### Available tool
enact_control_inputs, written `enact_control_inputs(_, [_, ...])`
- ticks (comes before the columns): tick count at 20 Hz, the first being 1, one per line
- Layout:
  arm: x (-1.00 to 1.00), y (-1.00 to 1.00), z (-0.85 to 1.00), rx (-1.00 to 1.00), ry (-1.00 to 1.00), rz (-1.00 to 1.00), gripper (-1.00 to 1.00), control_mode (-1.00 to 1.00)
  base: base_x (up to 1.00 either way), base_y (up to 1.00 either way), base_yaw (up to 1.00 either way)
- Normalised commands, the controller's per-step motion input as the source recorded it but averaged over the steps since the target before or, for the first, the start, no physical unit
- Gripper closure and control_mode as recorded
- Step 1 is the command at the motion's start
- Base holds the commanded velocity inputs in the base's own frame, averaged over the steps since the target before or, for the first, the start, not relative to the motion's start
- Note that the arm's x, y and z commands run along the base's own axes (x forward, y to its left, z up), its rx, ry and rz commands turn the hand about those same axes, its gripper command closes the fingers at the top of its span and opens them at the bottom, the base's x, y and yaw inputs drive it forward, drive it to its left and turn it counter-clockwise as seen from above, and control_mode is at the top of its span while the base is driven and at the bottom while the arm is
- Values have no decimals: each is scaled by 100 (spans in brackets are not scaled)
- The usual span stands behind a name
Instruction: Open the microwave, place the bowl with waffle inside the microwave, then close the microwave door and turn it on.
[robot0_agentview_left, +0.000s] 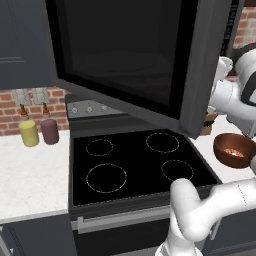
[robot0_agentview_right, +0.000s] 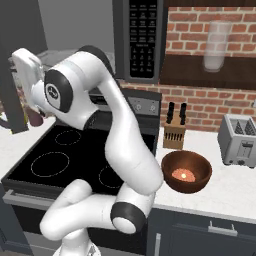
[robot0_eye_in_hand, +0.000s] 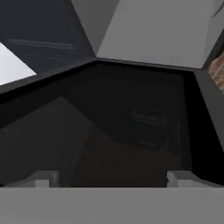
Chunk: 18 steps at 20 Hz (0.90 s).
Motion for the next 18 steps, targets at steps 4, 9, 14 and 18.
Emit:
enact_control_inputs(4, [-5, 100, 36, -70, 39, 4, -100, -100, 0, 0, 0])
enact_control_inputs(9, [0, 100, 48, -63, 41, 3, -100, -100, 0, 0, 0])
enact_control_inputs(14, [0, 100, 48, -56, 44, 2, -100, -100, 0, 0, 0])
enact_control_inputs(18, [0, 42, 37, -34, 30, 0, -100, -100, 0, 0, 0])
